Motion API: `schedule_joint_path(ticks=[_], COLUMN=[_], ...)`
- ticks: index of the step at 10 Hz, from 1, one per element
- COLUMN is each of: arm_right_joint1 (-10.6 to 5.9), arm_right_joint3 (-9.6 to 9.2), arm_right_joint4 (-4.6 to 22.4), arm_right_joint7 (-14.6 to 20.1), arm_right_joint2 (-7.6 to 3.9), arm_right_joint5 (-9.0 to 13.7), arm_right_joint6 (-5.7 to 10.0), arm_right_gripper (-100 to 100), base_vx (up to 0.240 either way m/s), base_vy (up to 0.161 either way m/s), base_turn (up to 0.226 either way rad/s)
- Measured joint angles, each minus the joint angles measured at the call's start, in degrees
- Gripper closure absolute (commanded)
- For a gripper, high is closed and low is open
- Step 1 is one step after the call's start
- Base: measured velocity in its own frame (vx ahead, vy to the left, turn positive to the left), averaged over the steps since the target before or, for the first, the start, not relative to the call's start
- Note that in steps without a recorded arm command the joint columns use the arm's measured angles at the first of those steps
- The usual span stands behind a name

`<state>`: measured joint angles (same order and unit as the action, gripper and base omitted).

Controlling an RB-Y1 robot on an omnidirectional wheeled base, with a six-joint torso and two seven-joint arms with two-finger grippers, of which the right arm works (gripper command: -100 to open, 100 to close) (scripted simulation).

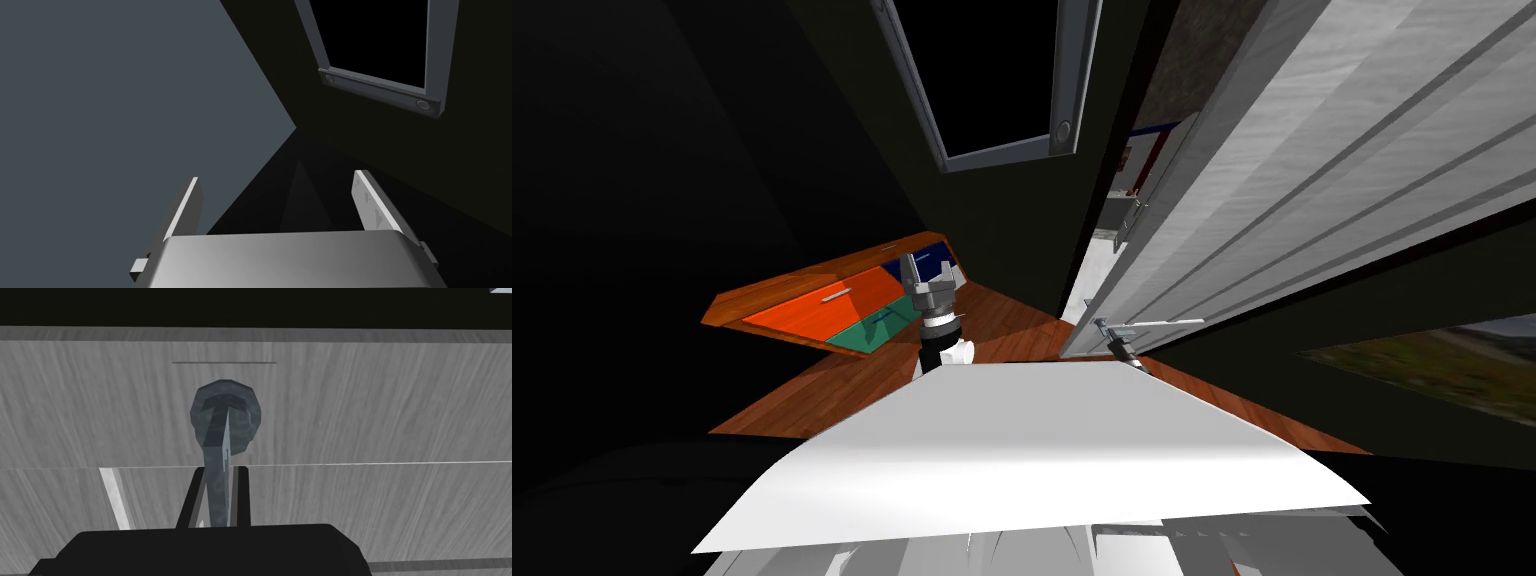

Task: Pull the door open

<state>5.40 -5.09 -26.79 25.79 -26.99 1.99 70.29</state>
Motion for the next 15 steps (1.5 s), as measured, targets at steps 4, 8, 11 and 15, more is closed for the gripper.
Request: schedule_joint_path(ticks=[4, 8, 11, 15], arm_right_joint1=[1.15, 1.88, 2.07, 0.80], arm_right_joint3=[-0.11, -0.50, -0.85, -1.41], arm_right_joint4=[-0.7, 0.3, 1.5, 2.6], arm_right_joint7=[0.4, 0.8, 1.1, 1.1], arm_right_joint2=[-0.61, -1.05, -1.26, -1.19], arm_right_joint5=[0.1, -0.1, -0.2, -0.1], arm_right_joint6=[1.13, 3.01, 4.37, 4.50], arm_right_gripper=[100, 100, 100, 100], base_vx=[-0.162, -0.213, -0.163, -0.130], base_vy=[-0.064, -0.066, -0.068, -0.046], base_turn=[0.147, 0.143, 0.120, 0.075])
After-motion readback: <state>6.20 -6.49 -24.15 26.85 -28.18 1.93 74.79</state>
